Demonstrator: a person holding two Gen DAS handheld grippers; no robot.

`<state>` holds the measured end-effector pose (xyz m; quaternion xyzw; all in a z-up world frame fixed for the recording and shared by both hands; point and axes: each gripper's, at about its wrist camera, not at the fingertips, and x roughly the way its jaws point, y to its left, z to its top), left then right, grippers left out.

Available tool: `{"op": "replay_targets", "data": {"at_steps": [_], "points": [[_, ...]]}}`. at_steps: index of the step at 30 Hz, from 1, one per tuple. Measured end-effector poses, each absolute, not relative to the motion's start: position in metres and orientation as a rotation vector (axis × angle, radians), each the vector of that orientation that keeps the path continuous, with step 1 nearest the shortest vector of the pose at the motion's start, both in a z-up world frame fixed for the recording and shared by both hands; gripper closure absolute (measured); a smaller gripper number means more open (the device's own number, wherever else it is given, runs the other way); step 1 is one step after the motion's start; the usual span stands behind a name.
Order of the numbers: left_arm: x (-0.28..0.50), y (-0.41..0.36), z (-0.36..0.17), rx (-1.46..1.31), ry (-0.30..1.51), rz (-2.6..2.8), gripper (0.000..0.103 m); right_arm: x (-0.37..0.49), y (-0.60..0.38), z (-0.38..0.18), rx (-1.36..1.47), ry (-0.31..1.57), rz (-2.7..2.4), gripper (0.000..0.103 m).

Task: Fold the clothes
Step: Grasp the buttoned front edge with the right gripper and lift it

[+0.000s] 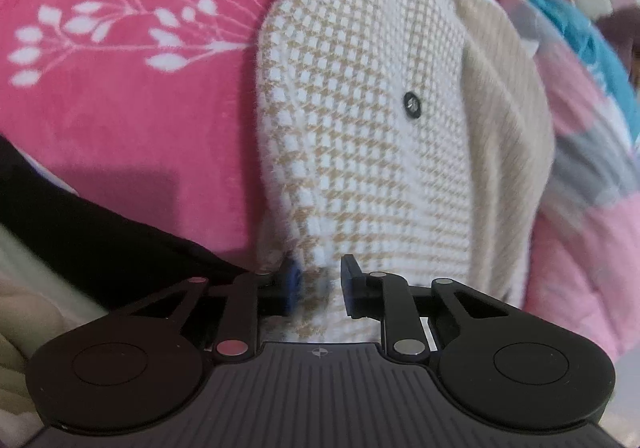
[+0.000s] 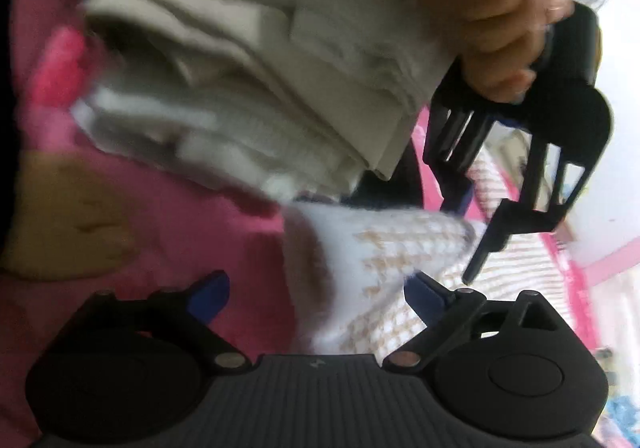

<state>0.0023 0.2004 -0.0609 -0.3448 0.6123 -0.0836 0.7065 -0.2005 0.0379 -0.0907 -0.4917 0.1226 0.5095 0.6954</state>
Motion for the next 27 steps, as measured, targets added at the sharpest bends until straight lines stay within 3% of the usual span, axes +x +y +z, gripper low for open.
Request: {"op": "replay_targets", "data": {"at_steps": [2,3,4,5,6,7,11,13,19,27], "points": [[0.001,0.203,-0.061,-0.829,1.354,-0.186,0.083,-0.189,0.041,-0.086,-1.014,0.325,1.106,0.017],[0.0,0.203,-0.062,-0.866,1.352,-0.191,0.083,-0.18,0.041,-0.08,-0.96,0.365,1.087,0.046],[0.0,0.203,-0.063,-0.902,1.349,-0.197,0.083,-0.169,0.039,-0.073,-0.889,0.415,1.072,0.065],[0.0,0.203,-0.064,-0.937,1.343,-0.202,0.082,-0.154,0.034,-0.063,-0.792,0.484,1.061,0.072],[0.0,0.204,-0.062,-0.957,1.322,-0.21,0.081,-0.139,0.027,-0.054,-0.694,0.555,1.051,0.086],[-0.001,0.204,-0.059,-0.958,1.292,-0.224,0.076,-0.124,0.019,-0.046,-0.6,0.622,1.038,0.09],[-0.007,0.205,-0.04,-0.899,1.171,-0.264,0.045,-0.066,-0.02,-0.03,-0.23,0.87,0.977,0.091],[-0.012,0.205,-0.035,-0.87,1.15,-0.267,0.039,-0.043,-0.041,-0.03,-0.043,0.964,0.941,0.092],[-0.033,0.199,-0.028,-0.842,1.108,-0.302,0.029,-0.016,-0.077,-0.022,0.264,1.035,0.906,0.093],[-0.024,0.199,-0.059,-1.096,1.172,-0.365,0.028,-0.006,-0.078,0.004,0.277,0.973,1.001,0.093]]}}
